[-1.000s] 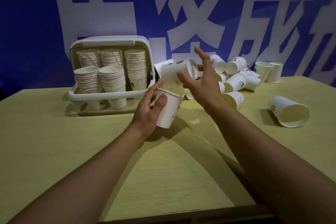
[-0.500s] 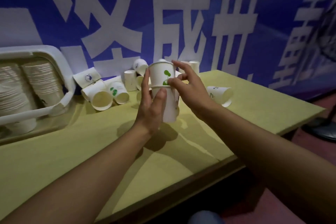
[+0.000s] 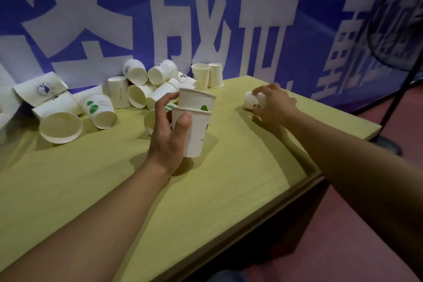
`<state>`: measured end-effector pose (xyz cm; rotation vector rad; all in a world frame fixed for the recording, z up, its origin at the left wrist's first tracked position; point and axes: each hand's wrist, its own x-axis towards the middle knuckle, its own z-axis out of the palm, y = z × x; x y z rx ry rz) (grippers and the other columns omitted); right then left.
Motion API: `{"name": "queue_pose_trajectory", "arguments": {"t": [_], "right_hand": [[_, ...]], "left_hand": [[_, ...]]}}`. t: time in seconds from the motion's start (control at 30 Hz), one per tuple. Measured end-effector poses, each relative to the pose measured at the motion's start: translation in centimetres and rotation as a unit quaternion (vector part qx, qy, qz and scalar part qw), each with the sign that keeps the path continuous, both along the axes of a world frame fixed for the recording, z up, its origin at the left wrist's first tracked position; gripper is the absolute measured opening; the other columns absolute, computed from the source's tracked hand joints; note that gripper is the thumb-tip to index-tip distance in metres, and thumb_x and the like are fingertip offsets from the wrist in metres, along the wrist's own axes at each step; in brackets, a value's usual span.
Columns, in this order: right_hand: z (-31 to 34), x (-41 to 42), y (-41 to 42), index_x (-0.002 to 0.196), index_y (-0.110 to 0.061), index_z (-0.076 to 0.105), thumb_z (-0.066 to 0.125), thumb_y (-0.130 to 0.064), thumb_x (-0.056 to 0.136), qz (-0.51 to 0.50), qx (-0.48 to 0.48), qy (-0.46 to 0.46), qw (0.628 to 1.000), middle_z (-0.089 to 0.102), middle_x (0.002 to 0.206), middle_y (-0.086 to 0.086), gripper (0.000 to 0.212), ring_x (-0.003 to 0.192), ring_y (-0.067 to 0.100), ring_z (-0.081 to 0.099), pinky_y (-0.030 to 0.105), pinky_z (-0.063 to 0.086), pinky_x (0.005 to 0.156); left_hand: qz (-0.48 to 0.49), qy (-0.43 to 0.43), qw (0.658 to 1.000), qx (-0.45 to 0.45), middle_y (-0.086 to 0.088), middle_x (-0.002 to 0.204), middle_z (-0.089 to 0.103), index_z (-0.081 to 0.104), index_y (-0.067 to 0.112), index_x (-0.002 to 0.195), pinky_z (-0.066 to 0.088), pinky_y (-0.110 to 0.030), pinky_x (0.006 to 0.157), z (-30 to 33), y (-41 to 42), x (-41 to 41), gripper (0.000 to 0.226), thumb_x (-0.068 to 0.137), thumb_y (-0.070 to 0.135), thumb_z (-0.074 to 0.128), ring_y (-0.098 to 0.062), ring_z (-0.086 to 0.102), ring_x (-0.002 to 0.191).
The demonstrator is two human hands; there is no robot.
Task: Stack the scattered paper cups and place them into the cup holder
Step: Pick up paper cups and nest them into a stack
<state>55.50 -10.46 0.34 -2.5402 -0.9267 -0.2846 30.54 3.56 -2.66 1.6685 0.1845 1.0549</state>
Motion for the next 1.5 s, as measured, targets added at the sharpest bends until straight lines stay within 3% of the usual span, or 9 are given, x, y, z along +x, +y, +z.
{"name": "queue_pose_trajectory", "arguments": {"t": [0.17, 0.3, 0.43, 0.57, 0.73, 0.97, 1.17, 1.3, 1.5], "right_hand": [[-0.1, -0.5, 0.2, 0.136, -0.031, 0.046, 0.081, -0.026, 0.08, 0.049, 0.038, 0.033, 0.998, 0.044, 0.142, 0.005, 0.066, 0.122, 0.03, 0.05, 0.047, 0.05, 0.101], [0.9, -3.4, 0.7, 0.132, -0.026, 0.043, 0.081, -0.023, 0.08, 0.099, 0.154, 0.063, 0.981, 0.049, 0.134, 0.004, 0.065, 0.109, 0.02, 0.054, 0.036, 0.055, 0.091], [3.6, -7.2, 0.7, 0.131, -0.023, 0.046, 0.076, -0.026, 0.085, 0.162, 0.238, 0.082, 0.954, 0.046, 0.123, -0.002, 0.055, 0.106, 0.02, 0.057, 0.027, 0.059, 0.079], [6.8, -10.6, 1.0, 0.139, -0.028, 0.044, 0.065, -0.029, 0.093, 0.254, 0.297, 0.125, 0.912, 0.048, 0.128, 0.0, 0.05, 0.105, 0.016, 0.057, 0.023, 0.059, 0.074], [8.7, -13.6, 1.9, 0.143, -0.036, 0.042, 0.056, -0.025, 0.096, 0.339, 0.14, 0.153, 0.918, 0.052, 0.131, -0.001, 0.05, 0.111, 0.015, 0.054, 0.02, 0.053, 0.074], [6.2, -16.4, 5.3, 0.147, -0.03, 0.045, 0.045, -0.048, 0.096, 0.393, 0.017, 0.157, 0.906, 0.049, 0.147, -0.002, 0.054, 0.124, 0.012, 0.05, 0.021, 0.043, 0.091], [6.4, -15.3, 7.1, 0.132, -0.022, 0.058, 0.033, -0.022, 0.106, 0.32, 0.197, 0.201, 0.905, 0.064, 0.122, -0.003, 0.036, 0.115, 0.013, 0.058, 0.026, 0.048, 0.086], [5.3, -14.1, 7.6, 0.136, -0.025, 0.056, 0.054, 0.006, 0.092, 0.273, -0.01, 0.068, 0.96, 0.055, 0.141, -0.001, 0.054, 0.133, 0.018, 0.047, 0.029, 0.041, 0.1], [4.8, -13.0, 7.5, 0.142, -0.036, 0.048, 0.065, -0.013, 0.093, 0.306, -0.136, 0.076, 0.939, 0.057, 0.134, -0.007, 0.056, 0.121, 0.017, 0.053, 0.025, 0.042, 0.095]], "left_hand": [[-0.003, -0.008, 1.0, 0.011, 0.02, 0.087, 0.07, 0.041, 0.044, 0.122, 0.053, -0.024, 0.054, 0.1, -0.3, -0.1, 0.049, 0.076, 0.056, 0.053, -0.003, 0.066, 0.07], [0.01, -0.005, 1.0, 0.003, 0.003, 0.091, 0.068, 0.043, 0.048, 0.123, 0.055, -0.03, 0.057, 0.0, 0.1, -0.7, 0.049, 0.076, 0.059, 0.054, -0.012, 0.067, 0.075], [0.003, 0.027, 0.999, 0.026, 0.005, 0.1, 0.062, 0.04, 0.053, 0.122, 0.054, -0.024, 0.057, 0.1, -0.2, -1.9, 0.051, 0.073, 0.063, 0.052, -0.001, 0.065, 0.074], [-0.006, 0.046, 0.997, 0.054, 0.006, 0.101, 0.065, 0.039, 0.063, 0.116, 0.058, -0.038, 0.064, 0.0, -0.2, -2.3, 0.044, 0.074, 0.065, 0.053, -0.008, 0.066, 0.079], [0.014, 0.064, 0.995, 0.077, 0.006, 0.113, 0.063, 0.031, 0.066, 0.124, 0.058, -0.054, 0.075, 0.2, -0.3, -2.8, 0.053, 0.075, 0.072, 0.051, -0.016, 0.065, 0.097], [0.061, 0.042, 0.983, 0.166, 0.014, 0.162, 0.028, 0.014, 0.071, 0.141, 0.045, -0.047, 0.109, 0.6, -0.2, -2.8, 0.056, 0.09, 0.067, 0.037, -0.014, 0.036, 0.145], [0.166, 0.009, 0.984, 0.063, 0.005, 0.126, 0.054, 0.035, 0.051, 0.134, 0.054, -0.036, 0.071, 0.8, 1.5, -3.3, 0.054, 0.083, 0.068, 0.036, -0.018, 0.061, 0.1], [0.277, -0.005, 0.961, 0.008, 0.004, 0.126, 0.061, 0.039, 0.043, 0.134, 0.053, -0.038, 0.075, 0.1, 3.7, -3.5, 0.057, 0.084, 0.068, 0.033, -0.026, 0.062, 0.1], [0.277, 0.013, 0.96, -0.023, 0.002, 0.126, 0.061, 0.039, 0.042, 0.138, 0.048, -0.033, 0.072, -0.1, 4.3, -3.2, 0.059, 0.085, 0.066, 0.034, -0.026, 0.062, 0.099]]}}
